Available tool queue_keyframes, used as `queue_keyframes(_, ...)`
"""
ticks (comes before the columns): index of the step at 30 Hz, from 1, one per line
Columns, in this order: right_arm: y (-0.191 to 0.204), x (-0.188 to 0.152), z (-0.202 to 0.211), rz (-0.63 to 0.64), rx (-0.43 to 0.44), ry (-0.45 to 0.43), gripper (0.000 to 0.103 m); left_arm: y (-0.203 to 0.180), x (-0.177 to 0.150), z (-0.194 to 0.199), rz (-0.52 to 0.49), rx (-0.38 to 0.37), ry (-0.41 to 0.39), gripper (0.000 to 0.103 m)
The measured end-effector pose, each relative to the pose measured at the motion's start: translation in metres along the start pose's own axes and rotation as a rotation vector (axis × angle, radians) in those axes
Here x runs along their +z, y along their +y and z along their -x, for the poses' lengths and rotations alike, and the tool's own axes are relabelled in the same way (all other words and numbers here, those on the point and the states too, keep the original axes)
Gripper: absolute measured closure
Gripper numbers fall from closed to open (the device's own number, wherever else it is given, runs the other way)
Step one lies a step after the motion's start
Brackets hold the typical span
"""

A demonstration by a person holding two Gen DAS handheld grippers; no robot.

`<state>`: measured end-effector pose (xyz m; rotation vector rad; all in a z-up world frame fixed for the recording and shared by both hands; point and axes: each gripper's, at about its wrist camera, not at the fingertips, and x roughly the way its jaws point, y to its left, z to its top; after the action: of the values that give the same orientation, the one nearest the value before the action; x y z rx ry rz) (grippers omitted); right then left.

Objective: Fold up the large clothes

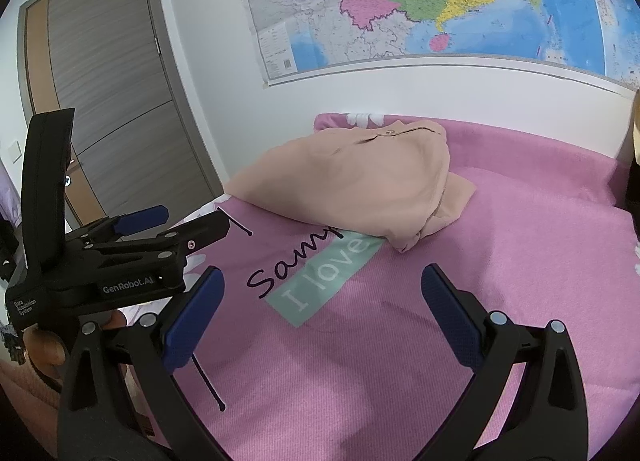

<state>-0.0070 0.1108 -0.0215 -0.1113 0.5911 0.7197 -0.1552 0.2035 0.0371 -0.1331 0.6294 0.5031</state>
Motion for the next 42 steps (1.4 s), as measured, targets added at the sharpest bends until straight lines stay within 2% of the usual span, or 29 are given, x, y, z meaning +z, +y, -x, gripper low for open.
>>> queue_keyframes(42, 0.0009, -0.0031, 0.0012, -0.008, -0.003, -0.001, 0.006, -0.0008, -0.0067, -0.0049, -0.005, 0.014, 0.018, 0.007)
